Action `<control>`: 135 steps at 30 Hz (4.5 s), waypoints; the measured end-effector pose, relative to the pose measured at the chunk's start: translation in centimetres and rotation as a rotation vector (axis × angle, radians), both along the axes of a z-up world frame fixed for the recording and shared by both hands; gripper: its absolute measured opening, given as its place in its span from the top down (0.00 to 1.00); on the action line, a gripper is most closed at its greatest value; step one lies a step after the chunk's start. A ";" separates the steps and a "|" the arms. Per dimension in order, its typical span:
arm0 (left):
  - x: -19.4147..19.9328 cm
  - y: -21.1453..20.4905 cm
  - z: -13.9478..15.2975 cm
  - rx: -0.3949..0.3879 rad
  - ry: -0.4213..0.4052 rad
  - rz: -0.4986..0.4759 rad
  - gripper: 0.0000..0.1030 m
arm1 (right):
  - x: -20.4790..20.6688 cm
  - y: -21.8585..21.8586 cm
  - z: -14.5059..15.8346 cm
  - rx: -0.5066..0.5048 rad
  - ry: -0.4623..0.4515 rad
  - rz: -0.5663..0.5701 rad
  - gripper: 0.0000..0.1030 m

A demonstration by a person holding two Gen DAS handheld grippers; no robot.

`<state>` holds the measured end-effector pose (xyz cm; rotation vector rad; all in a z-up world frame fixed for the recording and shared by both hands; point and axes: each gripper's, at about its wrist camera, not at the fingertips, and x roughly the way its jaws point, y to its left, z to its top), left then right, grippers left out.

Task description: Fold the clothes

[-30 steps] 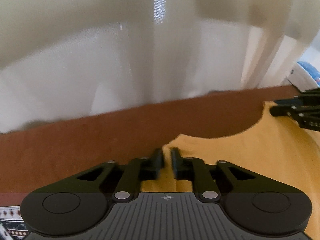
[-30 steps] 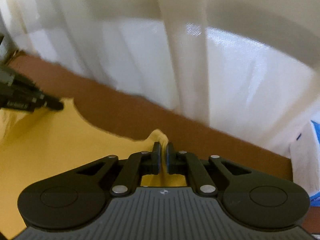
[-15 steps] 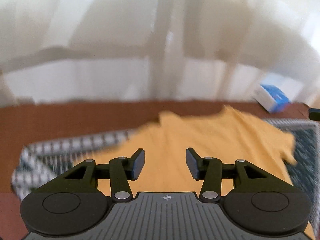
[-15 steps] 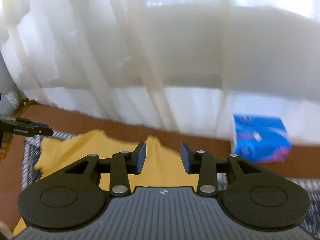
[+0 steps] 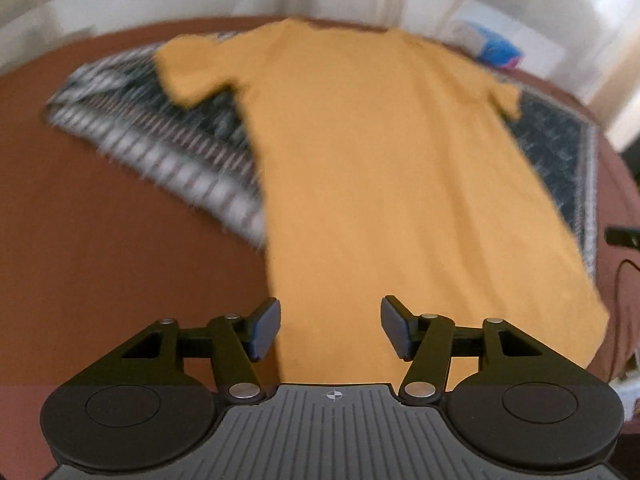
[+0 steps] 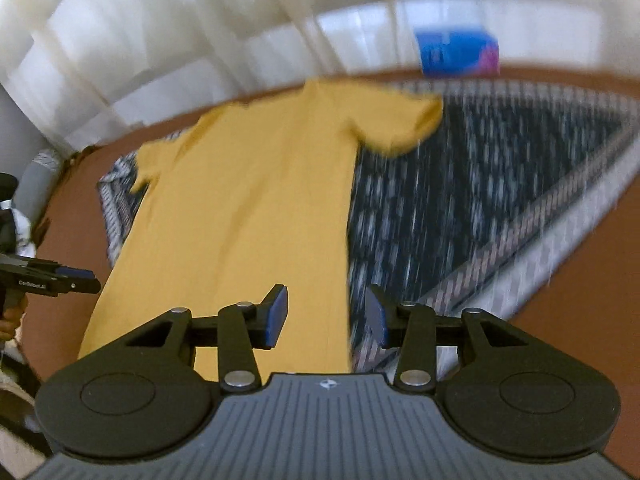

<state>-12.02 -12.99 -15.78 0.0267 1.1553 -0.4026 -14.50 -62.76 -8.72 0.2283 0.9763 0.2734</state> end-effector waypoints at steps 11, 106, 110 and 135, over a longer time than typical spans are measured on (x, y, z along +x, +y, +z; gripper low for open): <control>-6.4 1.3 -1.2 0.050 0.066 0.119 0.27 | -7.5 -1.2 -4.5 0.085 0.117 0.074 0.54; 10.7 -40.6 -0.5 0.165 -0.400 -0.190 0.38 | 27.1 -12.2 -4.5 0.066 -0.091 0.178 0.52; 11.8 -41.7 -1.3 0.201 -0.396 -0.242 0.42 | 27.8 -12.3 -5.1 0.077 -0.073 0.186 0.52; 17.0 -34.7 0.5 -0.298 -0.216 0.029 0.97 | 29.3 -9.2 0.7 0.226 -0.122 0.165 0.98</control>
